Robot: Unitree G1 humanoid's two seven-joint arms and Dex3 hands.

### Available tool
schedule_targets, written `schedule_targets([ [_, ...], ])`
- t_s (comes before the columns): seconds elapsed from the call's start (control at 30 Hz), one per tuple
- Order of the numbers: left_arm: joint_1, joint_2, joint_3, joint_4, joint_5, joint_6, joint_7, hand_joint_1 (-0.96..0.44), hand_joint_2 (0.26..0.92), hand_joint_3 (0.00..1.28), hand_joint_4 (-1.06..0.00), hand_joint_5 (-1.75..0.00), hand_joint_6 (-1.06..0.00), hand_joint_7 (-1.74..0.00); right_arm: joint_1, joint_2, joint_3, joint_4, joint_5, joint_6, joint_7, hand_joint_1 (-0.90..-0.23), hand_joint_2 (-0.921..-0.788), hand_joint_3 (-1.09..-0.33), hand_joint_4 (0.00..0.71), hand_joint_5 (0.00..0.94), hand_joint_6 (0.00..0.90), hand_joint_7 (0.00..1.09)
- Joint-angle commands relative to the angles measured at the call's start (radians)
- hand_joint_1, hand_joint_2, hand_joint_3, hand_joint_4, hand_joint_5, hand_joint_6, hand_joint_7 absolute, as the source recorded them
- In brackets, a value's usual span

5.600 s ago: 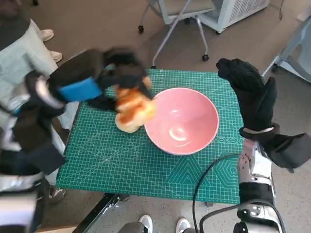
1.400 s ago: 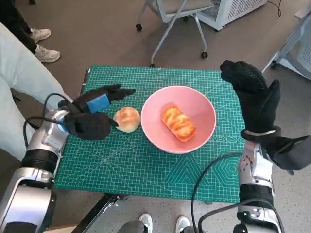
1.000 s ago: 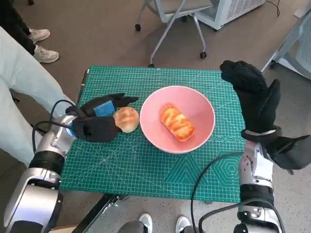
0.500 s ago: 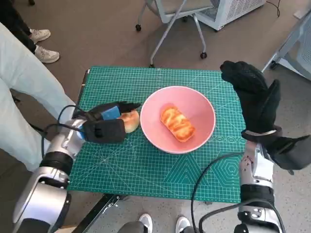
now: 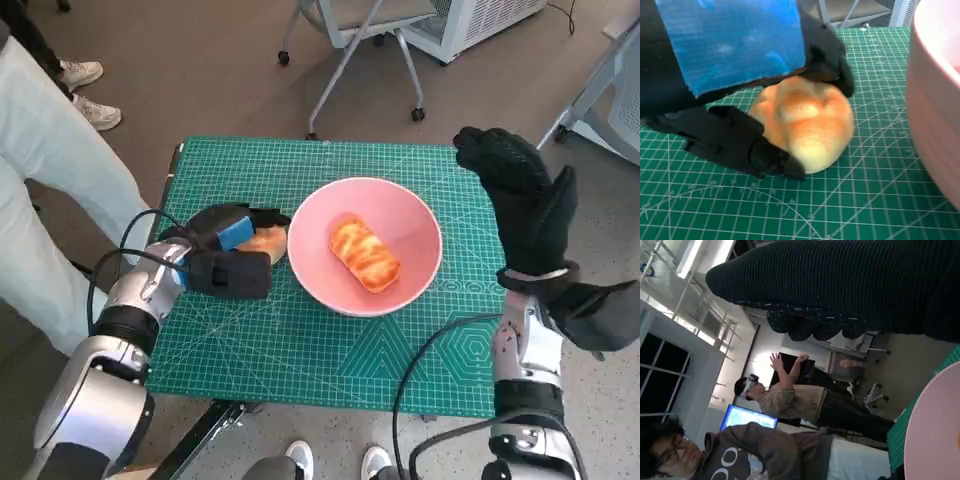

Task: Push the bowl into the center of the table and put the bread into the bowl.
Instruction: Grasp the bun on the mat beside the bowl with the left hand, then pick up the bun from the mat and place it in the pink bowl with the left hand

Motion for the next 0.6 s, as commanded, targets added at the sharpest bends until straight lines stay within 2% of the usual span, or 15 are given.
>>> schedule_targets([
  [0.03,0.0,0.023,-0.004,0.014,0.004,-0.017,-0.011,0.0,0.921,0.14,-0.6,-1.28,-0.55,-1.2,0.005,0.003,-0.001,0.018,0.003,-0.004,0.007,-0.67,-0.921,-0.727,0.198,0.001,0.102,0.45],
  [0.37,-0.021,0.074,0.034,-0.021,-0.03,-0.053,-0.031,0.0,0.921,0.14,-0.6,-1.26,-0.55,-1.25,0.005,0.002,0.002,0.017,-0.001,-0.011,0.003,-0.682,-0.921,-0.736,0.197,0.0,0.102,0.44],
  [0.6,-0.036,0.136,0.109,-0.132,-0.084,-0.088,-0.035,0.0,0.921,0.12,-0.64,-1.25,-0.57,-1.2,0.008,-0.001,0.001,0.011,0.004,-0.009,0.008,-0.681,-0.921,-0.737,0.197,0.001,0.106,0.44],
])
